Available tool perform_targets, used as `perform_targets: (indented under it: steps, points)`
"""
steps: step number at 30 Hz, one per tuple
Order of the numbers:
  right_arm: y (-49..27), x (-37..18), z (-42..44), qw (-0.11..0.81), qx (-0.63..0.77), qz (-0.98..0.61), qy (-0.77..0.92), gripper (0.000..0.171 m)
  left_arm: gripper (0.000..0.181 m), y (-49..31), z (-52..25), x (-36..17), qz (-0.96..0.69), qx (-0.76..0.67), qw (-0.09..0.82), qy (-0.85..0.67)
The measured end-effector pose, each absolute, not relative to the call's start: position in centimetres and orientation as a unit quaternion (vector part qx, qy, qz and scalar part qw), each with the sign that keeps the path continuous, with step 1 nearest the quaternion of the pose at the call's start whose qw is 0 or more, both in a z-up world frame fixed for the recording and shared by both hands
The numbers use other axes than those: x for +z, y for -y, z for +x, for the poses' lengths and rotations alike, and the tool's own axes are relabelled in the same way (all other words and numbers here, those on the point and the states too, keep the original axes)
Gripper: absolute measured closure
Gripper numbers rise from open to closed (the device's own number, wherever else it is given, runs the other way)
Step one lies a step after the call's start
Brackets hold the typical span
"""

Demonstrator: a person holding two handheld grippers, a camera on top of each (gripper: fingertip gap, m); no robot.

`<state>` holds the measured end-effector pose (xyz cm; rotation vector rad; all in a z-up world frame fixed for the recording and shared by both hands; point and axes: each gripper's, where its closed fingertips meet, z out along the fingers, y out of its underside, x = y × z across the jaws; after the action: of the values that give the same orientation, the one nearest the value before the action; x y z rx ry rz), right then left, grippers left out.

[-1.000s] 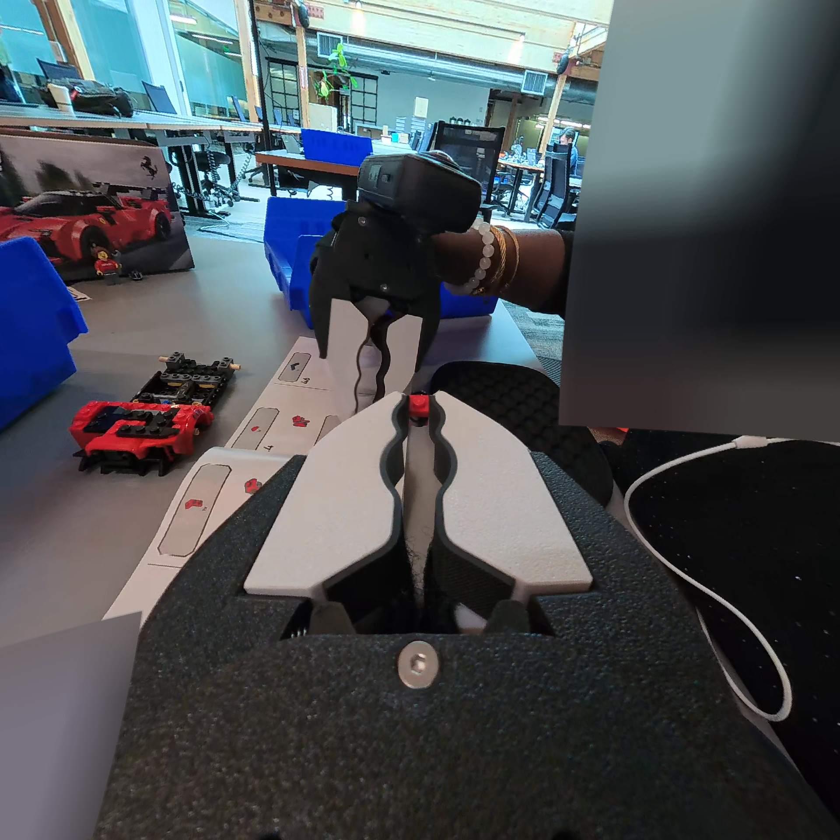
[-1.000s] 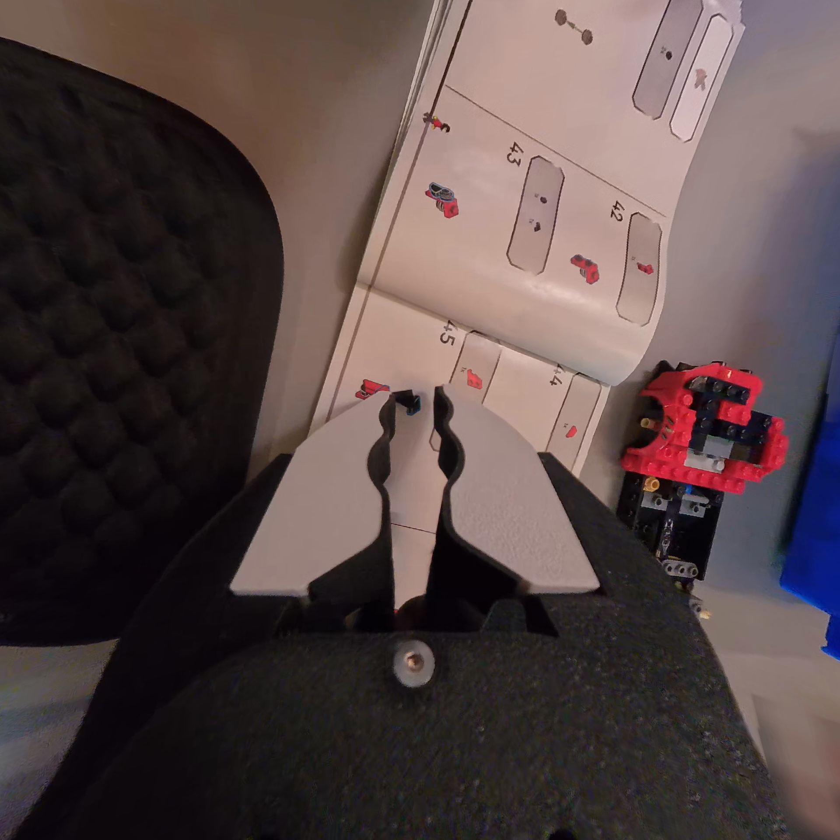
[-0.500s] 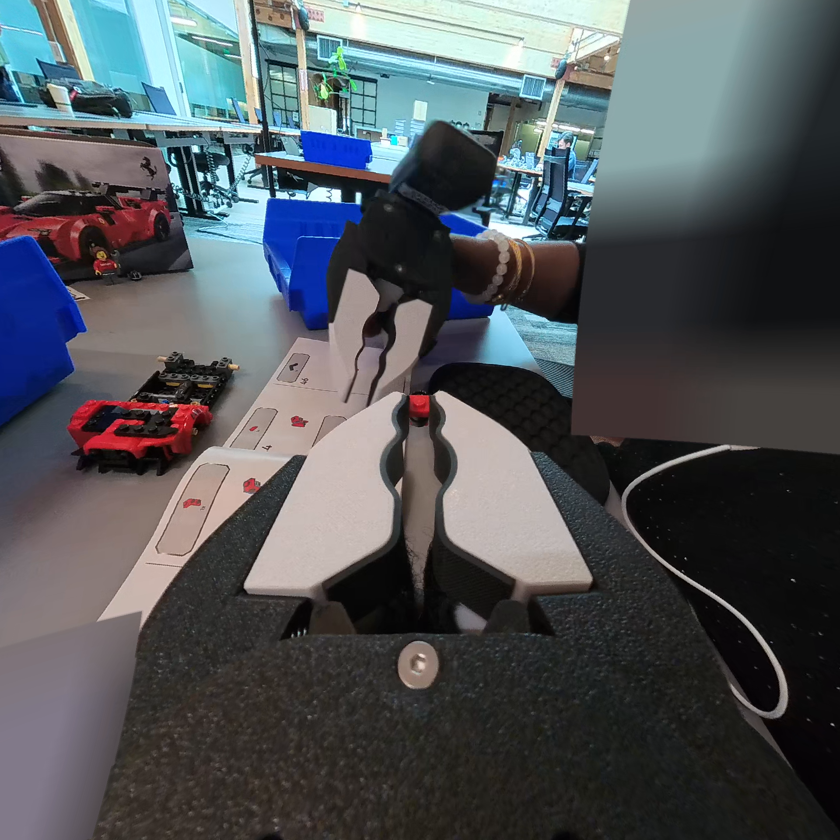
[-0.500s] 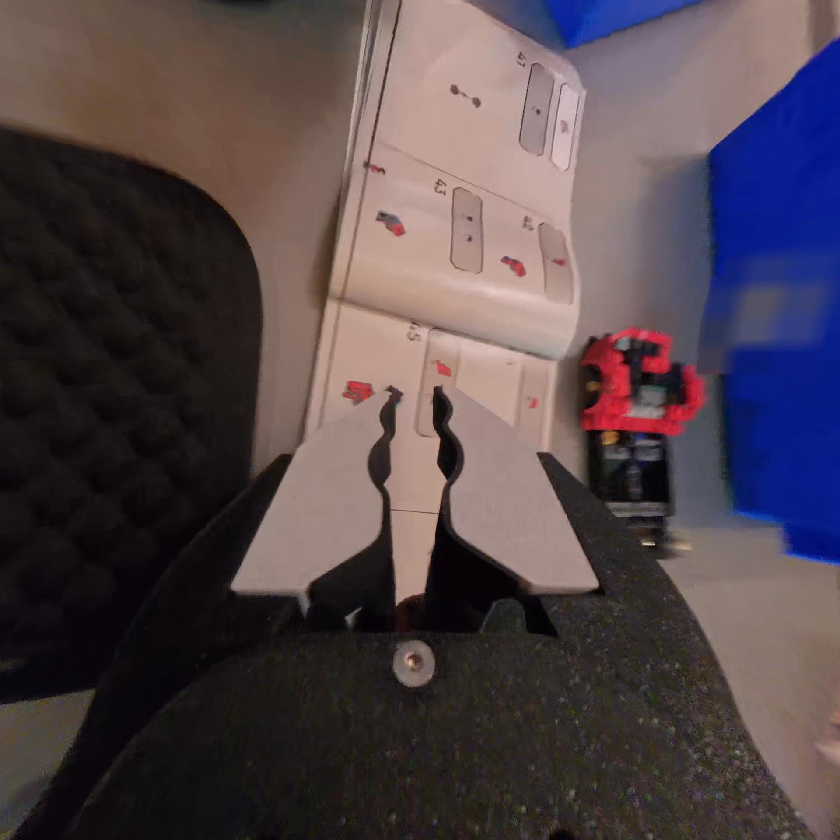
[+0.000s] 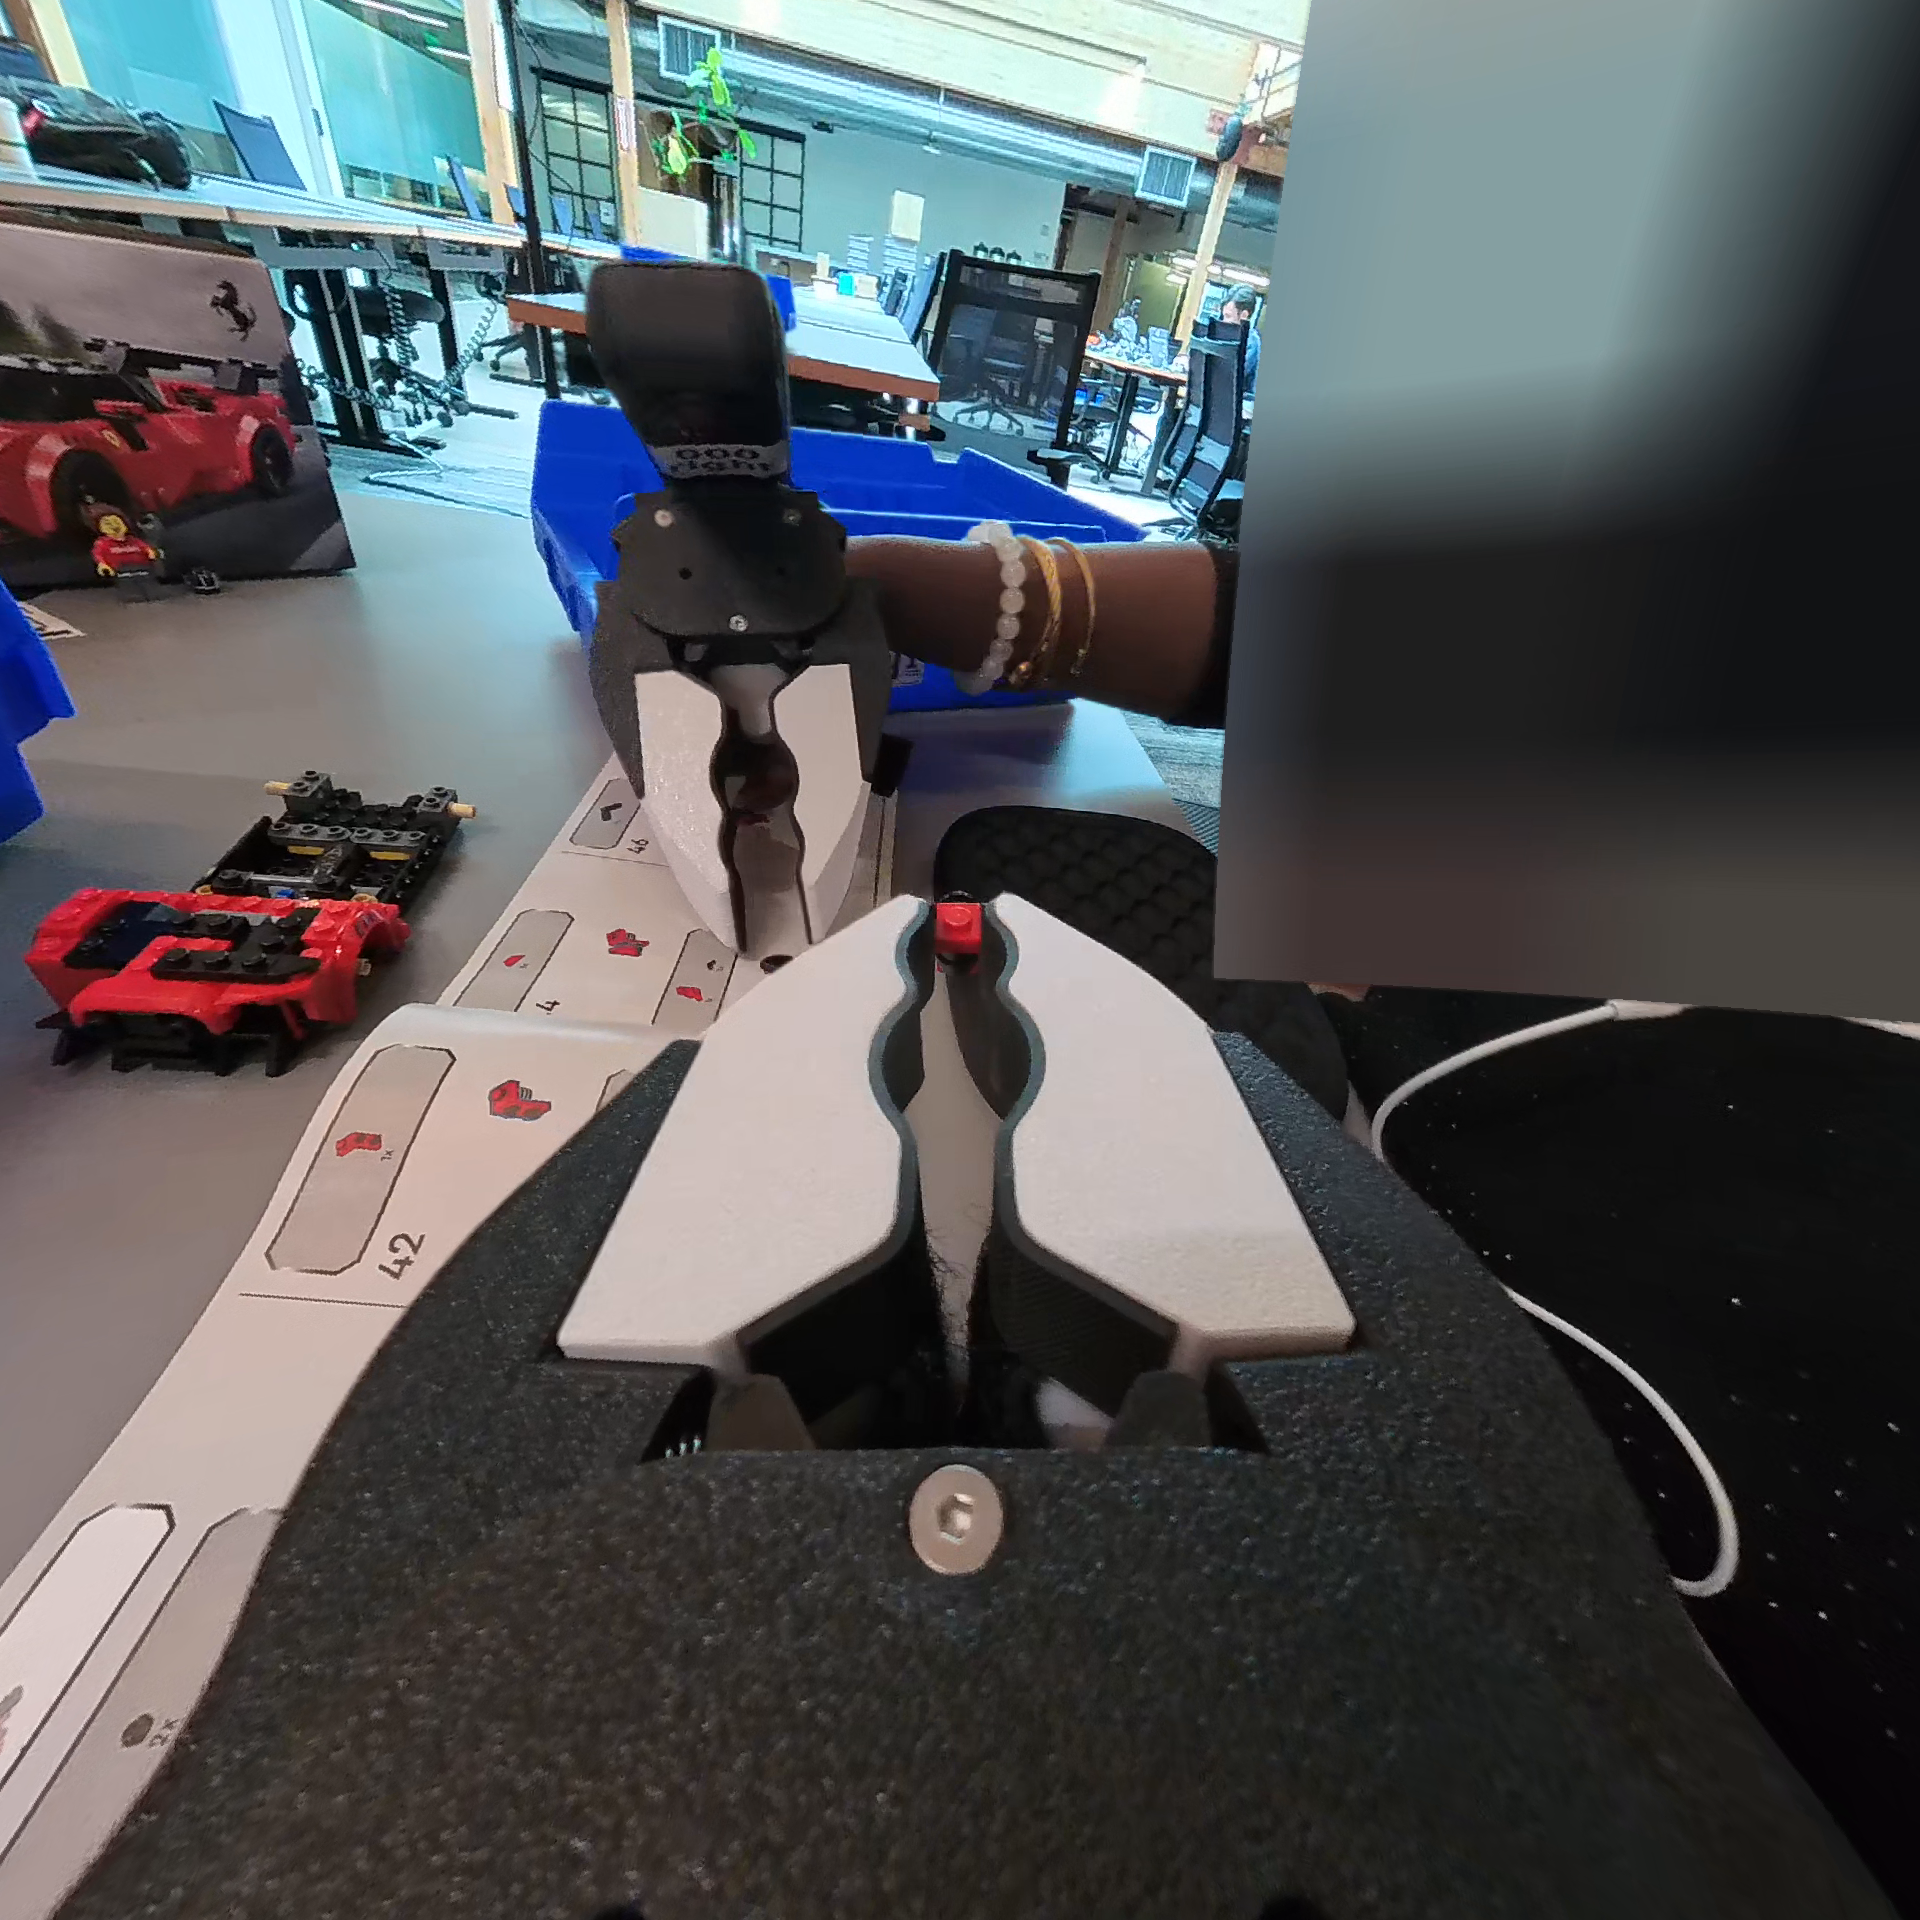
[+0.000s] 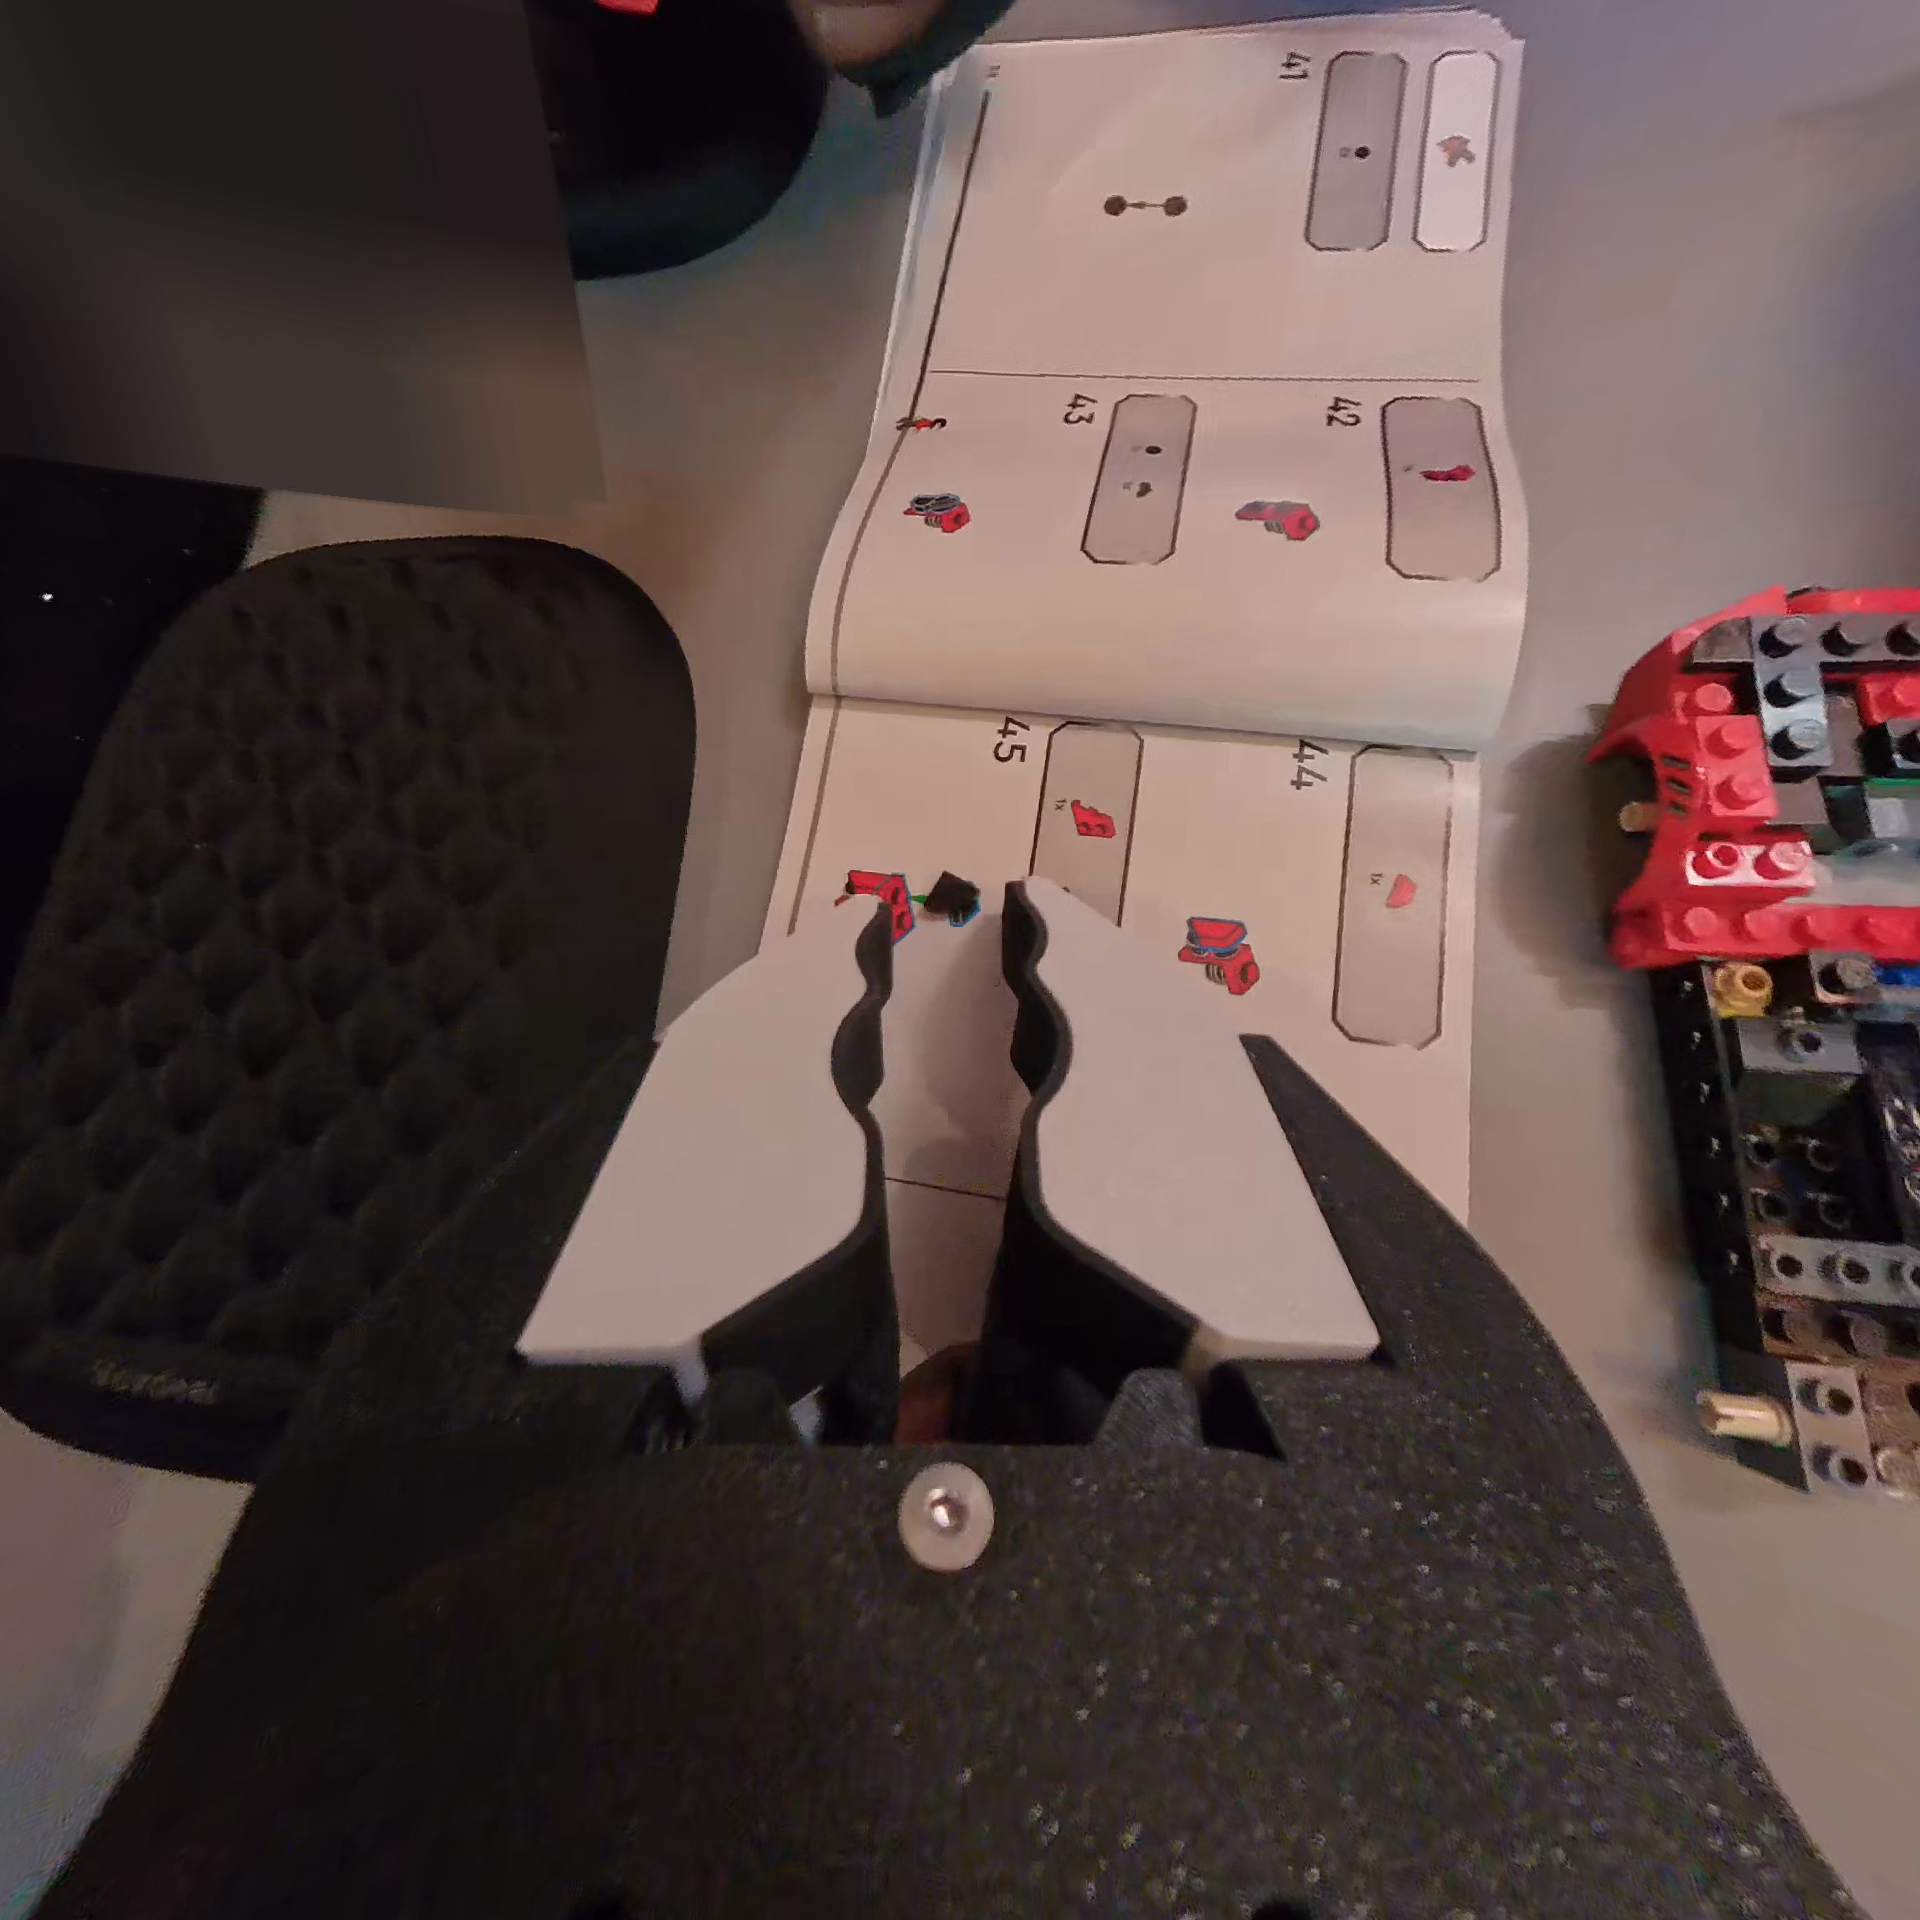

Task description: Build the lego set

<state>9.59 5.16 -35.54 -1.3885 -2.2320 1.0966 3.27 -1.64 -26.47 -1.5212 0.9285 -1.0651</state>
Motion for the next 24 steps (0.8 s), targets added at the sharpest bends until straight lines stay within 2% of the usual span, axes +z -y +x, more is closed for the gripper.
perform_targets:
  steps: [10,24]
  points:
    - [-5.15,-36.00,9.23,0.128,0.393,-0.439,0.798,0.158,0.175,1.72,3.37,-26.65,-0.632,-0.449,0.501,-0.386]
    - [-4.98,-35.95,9.20,0.157,0.385,-0.430,0.802,0.161,0.175,1.64,3.37,-26.76,-0.633,-0.454,0.498,-0.380]
